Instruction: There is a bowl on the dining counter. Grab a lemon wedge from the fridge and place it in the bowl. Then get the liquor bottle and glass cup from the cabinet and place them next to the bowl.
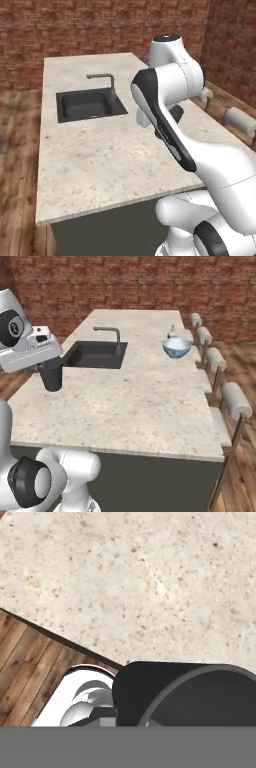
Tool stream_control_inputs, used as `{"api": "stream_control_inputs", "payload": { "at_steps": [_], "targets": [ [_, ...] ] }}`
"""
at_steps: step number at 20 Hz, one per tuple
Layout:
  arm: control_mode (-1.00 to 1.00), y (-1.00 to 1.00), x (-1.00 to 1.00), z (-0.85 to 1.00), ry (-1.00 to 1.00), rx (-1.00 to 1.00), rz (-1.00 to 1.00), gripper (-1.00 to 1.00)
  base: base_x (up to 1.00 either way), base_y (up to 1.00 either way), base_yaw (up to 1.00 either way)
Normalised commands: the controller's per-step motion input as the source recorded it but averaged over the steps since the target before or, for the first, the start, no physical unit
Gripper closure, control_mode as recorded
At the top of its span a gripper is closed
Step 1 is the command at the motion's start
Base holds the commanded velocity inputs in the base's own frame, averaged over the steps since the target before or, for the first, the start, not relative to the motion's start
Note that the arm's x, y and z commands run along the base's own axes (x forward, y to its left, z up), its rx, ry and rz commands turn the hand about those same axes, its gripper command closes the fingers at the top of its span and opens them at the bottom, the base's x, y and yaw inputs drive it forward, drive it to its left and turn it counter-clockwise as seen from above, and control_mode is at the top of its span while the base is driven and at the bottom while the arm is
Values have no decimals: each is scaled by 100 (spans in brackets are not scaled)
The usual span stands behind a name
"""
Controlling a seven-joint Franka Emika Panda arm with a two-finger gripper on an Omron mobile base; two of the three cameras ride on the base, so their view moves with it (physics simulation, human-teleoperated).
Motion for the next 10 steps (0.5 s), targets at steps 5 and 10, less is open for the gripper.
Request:
{"api": "stream_control_inputs", "payload": {
  "at_steps": [5, 10],
  "targets": [
    [100, 0, 0, 0, 0, 0, 0, 100, 0, -100, -6],
    [100, 0, 0, 0, 0, 0, 0, 100, 0, -100, -2]
  ]
}}
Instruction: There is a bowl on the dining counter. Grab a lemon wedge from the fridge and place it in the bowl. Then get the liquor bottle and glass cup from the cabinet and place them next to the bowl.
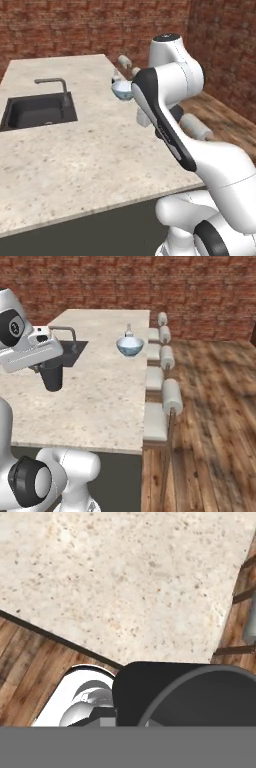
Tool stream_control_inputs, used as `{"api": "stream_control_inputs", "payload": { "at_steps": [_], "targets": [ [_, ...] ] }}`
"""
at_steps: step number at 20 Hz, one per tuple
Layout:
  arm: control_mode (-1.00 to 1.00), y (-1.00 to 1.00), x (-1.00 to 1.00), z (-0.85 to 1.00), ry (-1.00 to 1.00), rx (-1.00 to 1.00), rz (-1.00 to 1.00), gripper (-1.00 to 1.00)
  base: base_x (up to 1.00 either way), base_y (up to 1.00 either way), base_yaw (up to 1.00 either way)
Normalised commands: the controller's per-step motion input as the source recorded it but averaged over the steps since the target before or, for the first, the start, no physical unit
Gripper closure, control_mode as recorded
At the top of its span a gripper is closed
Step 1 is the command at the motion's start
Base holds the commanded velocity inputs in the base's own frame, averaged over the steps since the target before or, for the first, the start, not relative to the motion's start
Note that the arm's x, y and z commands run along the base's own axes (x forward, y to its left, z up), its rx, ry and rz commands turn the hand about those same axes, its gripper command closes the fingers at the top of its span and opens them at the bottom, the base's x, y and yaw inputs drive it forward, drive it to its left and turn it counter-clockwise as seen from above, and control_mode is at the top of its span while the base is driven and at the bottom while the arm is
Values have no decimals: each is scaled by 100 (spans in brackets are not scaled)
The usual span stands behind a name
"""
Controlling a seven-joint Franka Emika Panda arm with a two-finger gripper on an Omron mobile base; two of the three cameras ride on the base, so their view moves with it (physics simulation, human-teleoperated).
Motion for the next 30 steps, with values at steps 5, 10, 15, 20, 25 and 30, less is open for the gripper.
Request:
{"api": "stream_control_inputs", "payload": {
  "at_steps": [5, 10, 15, 20, 25, 30],
  "targets": [
    [100, 0, 0, 0, 0, 0, 0, 100, 0, -100, 0],
    [100, 0, 0, 0, 0, 0, 0, 100, 1, -100, 7],
    [100, 0, 0, 0, 0, 0, 0, 100, 1, -100, 30],
    [100, 0, 0, 0, 0, 0, 0, 100, 0, -96, 43],
    [100, 0, 0, 0, 0, 0, 0, 100, 0, -76, 55],
    [100, 0, 0, 0, 0, 0, 0, 100, 3, -70, 57]
  ]
}}
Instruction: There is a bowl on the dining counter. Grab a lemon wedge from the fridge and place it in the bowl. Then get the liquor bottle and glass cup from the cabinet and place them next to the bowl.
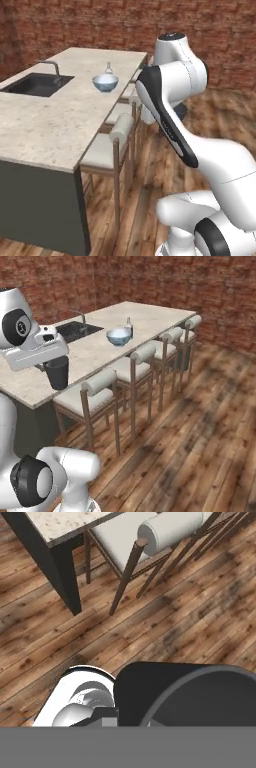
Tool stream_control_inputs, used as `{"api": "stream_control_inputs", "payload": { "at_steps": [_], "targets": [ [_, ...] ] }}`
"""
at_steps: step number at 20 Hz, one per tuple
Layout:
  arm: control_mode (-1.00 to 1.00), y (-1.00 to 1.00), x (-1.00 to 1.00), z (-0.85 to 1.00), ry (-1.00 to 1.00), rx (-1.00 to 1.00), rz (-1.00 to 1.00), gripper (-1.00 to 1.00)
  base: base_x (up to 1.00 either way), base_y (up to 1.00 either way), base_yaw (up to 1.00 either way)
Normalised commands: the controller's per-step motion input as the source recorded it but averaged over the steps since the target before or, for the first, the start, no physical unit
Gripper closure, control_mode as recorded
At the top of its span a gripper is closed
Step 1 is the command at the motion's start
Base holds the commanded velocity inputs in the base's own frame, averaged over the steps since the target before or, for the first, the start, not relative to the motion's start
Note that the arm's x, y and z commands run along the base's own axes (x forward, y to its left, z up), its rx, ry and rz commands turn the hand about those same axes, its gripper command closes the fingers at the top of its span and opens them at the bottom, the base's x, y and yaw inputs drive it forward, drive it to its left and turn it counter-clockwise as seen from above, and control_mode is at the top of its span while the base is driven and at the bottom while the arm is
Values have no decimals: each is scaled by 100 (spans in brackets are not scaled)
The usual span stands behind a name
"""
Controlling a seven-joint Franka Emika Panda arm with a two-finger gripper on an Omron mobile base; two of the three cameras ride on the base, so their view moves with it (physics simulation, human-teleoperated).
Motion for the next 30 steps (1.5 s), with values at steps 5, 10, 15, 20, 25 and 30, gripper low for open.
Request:
{"api": "stream_control_inputs", "payload": {
  "at_steps": [5, 10, 15, 20, 25, 30],
  "targets": [
    [100, 0, 0, 0, 0, 0, 0, 100, 22, -80, 52],
    [100, 0, 0, 0, 0, 0, 0, 100, 26, -92, 46],
    [100, 0, 0, 0, 0, 0, 0, 100, 40, -95, 42],
    [100, 0, 0, 0, 0, 0, 0, 100, 59, -87, 42],
    [100, 0, 0, 0, 0, 0, 0, 100, 51, -94, 40],
    [100, 0, 0, 0, 0, 0, 0, 100, 33, -100, 33]
  ]
}}
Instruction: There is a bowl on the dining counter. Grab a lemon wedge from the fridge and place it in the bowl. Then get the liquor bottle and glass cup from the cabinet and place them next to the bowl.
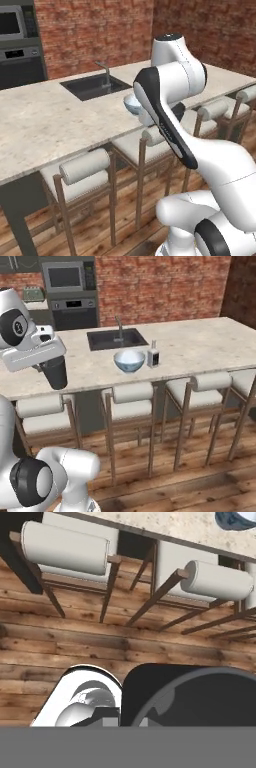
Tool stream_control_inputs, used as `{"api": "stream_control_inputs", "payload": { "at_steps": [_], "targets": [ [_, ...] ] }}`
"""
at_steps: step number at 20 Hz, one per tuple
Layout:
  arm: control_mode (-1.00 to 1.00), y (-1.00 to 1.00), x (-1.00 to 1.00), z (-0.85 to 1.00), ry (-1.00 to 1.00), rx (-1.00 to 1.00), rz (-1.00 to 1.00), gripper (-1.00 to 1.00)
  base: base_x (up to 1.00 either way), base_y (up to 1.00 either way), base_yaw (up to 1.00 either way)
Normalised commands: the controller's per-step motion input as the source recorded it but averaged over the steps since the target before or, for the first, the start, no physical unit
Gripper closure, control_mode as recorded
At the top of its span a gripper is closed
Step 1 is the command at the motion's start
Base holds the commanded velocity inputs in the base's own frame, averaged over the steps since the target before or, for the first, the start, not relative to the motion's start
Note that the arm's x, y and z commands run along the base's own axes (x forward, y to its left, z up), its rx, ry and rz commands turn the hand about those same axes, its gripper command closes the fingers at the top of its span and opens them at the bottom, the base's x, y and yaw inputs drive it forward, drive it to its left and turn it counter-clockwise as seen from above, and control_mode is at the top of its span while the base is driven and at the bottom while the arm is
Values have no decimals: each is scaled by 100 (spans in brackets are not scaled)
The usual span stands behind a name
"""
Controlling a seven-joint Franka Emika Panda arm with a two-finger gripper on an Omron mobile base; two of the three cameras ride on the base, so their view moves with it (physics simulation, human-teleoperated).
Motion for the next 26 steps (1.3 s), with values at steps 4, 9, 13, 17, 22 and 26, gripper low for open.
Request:
{"api": "stream_control_inputs", "payload": {
  "at_steps": [4, 9, 13, 17, 22, 26],
  "targets": [
    [100, 0, 0, 0, 0, 0, 0, 100, 65, -88, 33],
    [100, 0, 0, 0, 0, 0, 0, 100, 74, -69, 39],
    [100, 0, 0, 0, 0, 0, 0, 100, 84, -46, 44],
    [100, 0, 0, 0, 0, 0, 0, 100, 97, -22, 42],
    [100, 0, 0, 0, 0, 0, 0, 100, 91, -2, 28],
    [-100, 0, 76, -29, 16, 1, 15, 100, 0, 0, 0]
  ]
}}
